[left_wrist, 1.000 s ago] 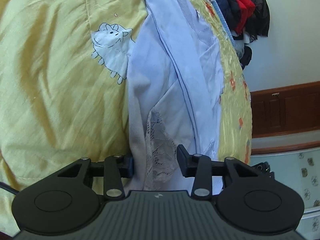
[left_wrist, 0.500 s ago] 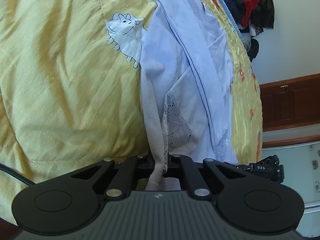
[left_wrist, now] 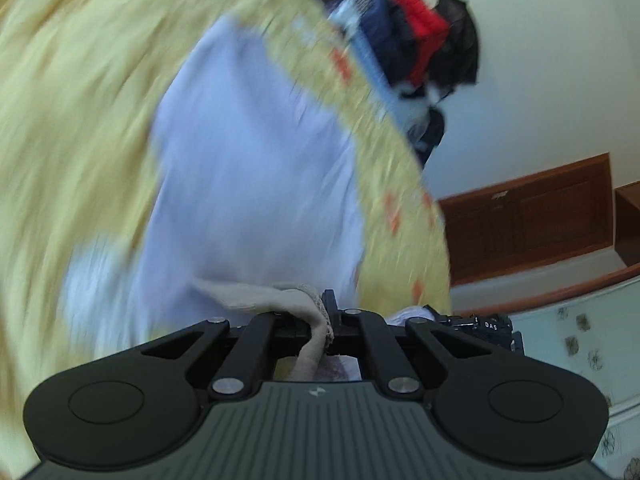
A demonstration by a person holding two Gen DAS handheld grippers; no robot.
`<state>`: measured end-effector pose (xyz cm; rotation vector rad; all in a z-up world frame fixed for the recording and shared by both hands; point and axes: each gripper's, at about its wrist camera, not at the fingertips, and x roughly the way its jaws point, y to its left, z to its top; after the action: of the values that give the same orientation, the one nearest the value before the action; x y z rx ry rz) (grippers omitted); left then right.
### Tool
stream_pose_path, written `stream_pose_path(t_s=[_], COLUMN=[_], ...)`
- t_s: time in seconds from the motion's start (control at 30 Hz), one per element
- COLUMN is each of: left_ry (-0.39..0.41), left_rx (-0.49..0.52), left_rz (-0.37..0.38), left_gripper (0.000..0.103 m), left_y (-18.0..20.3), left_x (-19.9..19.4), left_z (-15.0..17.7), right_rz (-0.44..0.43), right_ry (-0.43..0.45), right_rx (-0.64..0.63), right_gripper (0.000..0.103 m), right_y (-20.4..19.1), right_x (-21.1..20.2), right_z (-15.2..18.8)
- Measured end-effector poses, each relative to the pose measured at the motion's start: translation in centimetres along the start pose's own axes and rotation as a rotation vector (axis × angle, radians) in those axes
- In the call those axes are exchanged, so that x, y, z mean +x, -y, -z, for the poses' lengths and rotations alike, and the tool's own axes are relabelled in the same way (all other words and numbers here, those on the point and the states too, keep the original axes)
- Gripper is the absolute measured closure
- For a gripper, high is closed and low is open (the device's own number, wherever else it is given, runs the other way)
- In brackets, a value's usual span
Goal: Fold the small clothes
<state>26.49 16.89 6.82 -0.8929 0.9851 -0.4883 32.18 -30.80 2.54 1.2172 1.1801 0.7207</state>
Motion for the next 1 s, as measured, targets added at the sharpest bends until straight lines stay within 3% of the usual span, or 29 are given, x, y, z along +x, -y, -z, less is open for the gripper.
stream_pose_path(t_s=[0.1, 0.13, 0.17, 0.23, 0.3, 0.37, 0.43, 0.5, 0.6, 0.7, 0.77, 0.83, 0.9, 1.0], left_ry=[0.091, 0.103, 0.099, 0.071, 0.051, 0.053, 0.102, 0.212, 0.367, 0.405, 0.370, 0.299, 0.247, 0.268], left_rx=[0.021, 0.031, 0.020, -0.148, -0.106, -0.025, 0.059, 0.180, 0.431, 0.660, 0.801, 0.836, 0.803, 0.733], left_rz=[-0.028, -0.038, -0.065, -0.180, -0.133, -0.127, -0.159, -0.246, -0.435, -0.533, -0.586, -0.620, -0.612, -0.585], left_gripper=[0.098, 0.095, 0.092, 0.082, 0.080, 0.075, 0.060, 0.048, 0.045, 0.045, 0.045, 0.045, 0.045, 0.045], left_y=[-0.4, -1.2, -2.2, -4.3, -4.2, -3.1, -1.9, -0.1, 2.8, 4.0, 4.0, 3.2, 2.1, 0.9], left_x=[3.2, 4.6, 5.9, 8.2, 8.8, 8.0, 6.6, 5.0, 4.4, 5.6, 7.3, 9.3, 10.4, 10.4], left_z=[-7.6, -10.0, -11.8, -14.4, -15.0, -14.8, -14.5, -14.3, -12.9, -11.4, -10.3, -10.2, -10.0, -10.3], right_rz=[-0.025, -0.014, 0.003, 0.060, 0.115, 0.100, 0.088, 0.128, 0.225, 0.307, 0.353, 0.396, 0.421, 0.445], right_ry=[0.100, 0.137, 0.170, 0.190, 0.220, 0.206, 0.202, 0.212, 0.239, 0.278, 0.288, 0.298, 0.297, 0.279], right_rx=[-0.031, -0.022, 0.003, 0.086, 0.136, 0.096, 0.018, -0.082, -0.205, -0.287, -0.334, -0.372, -0.392, -0.435], right_gripper=[0.094, 0.088, 0.070, 0.043, 0.045, 0.046, 0.046, 0.046, 0.046, 0.046, 0.046, 0.046, 0.046, 0.046], right_y=[-2.7, -2.7, -2.2, -0.2, 1.0, 1.0, 0.1, -1.3, -3.4, -4.7, -4.9, -4.8, -4.6, -4.5], right_x=[2.7, 3.9, 5.1, 7.5, 8.6, 9.0, 8.7, 8.5, 8.7, 8.9, 9.1, 9.2, 9.6, 10.4], right_z=[-7.5, -10.5, -13.0, -17.5, -19.2, -19.3, -18.7, -18.3, -18.6, -19.3, -19.7, -20.0, -20.3, -20.3])
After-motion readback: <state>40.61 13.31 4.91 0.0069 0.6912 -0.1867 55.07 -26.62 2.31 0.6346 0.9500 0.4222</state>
